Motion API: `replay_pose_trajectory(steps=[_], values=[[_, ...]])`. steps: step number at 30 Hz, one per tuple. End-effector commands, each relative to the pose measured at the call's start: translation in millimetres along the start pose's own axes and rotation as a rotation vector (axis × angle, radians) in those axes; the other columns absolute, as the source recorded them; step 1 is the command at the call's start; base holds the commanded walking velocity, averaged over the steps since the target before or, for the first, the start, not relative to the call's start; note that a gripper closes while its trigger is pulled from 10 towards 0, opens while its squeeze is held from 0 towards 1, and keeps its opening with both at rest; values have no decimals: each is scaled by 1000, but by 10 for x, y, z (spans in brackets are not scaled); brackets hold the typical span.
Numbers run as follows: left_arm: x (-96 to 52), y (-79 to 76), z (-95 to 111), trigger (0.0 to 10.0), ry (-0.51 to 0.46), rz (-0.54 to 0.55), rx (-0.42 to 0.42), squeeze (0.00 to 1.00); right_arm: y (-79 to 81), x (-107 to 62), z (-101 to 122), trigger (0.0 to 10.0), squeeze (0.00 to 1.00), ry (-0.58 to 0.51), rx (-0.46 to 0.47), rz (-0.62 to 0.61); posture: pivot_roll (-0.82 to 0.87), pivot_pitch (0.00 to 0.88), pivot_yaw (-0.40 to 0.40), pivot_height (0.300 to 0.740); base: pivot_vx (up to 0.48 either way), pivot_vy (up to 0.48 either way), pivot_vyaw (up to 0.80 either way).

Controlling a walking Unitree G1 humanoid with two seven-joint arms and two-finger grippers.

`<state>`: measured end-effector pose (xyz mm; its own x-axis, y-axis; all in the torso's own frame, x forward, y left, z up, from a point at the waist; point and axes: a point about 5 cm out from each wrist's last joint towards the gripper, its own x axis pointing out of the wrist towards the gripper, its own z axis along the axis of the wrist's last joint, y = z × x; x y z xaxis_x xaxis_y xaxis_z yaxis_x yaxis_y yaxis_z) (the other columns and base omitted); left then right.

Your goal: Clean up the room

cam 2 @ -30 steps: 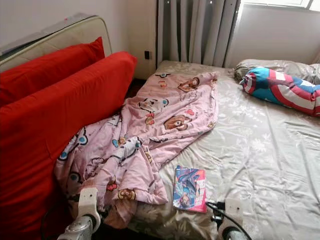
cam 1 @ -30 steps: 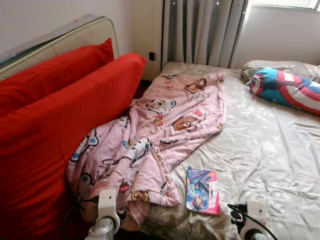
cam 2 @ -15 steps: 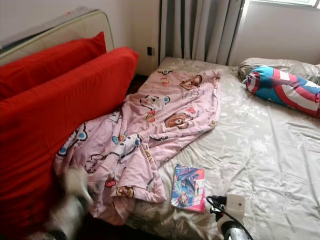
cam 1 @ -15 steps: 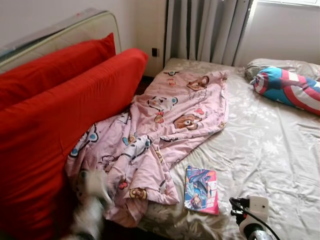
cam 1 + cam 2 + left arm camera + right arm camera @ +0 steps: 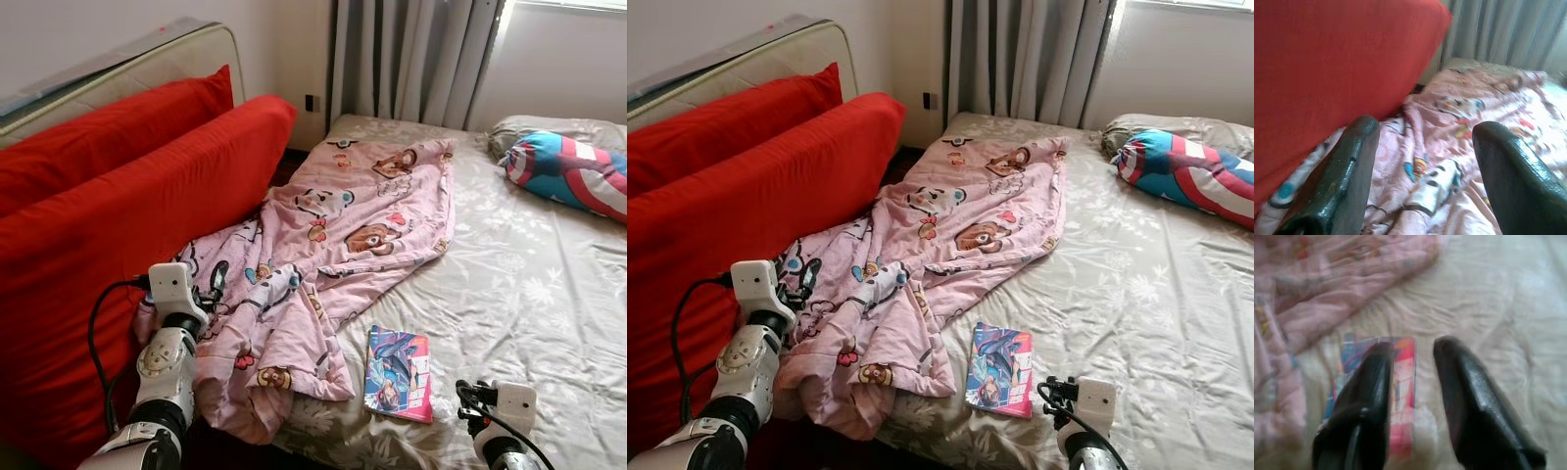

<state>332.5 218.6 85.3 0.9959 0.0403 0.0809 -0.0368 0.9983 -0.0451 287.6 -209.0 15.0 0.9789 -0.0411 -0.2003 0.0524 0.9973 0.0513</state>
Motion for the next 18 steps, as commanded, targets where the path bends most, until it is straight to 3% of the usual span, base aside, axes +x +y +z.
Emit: replay_pose_trajectory(steps=[1,5,8,14,18], values=[[-24,-48,-54,10000,21,-21,-16,0,146,381,944,10000,0,-328,-106,66,31,0,-19,740,0,0,0],[-61,-50,-102,10000,40,-48,-5,0,322,418,1083,10000,0,-383,-140,161,32,0,-23,740,0,0,0],[-76,-46,-109,10000,38,-54,3,0,361,437,1140,10000,0,-402,-140,165,40,0,-32,740,0,0,0],[-40,-47,-59,10000,16,-39,-11,0,317,447,1137,10000,0,-389,-94,90,29,0,-18,740,0,0,0],[-5,-85,-22,10000,3,-56,-10,0,200,414,1007,10000,0,-341,-70,6,29,0,-16,740,0,0,0]])
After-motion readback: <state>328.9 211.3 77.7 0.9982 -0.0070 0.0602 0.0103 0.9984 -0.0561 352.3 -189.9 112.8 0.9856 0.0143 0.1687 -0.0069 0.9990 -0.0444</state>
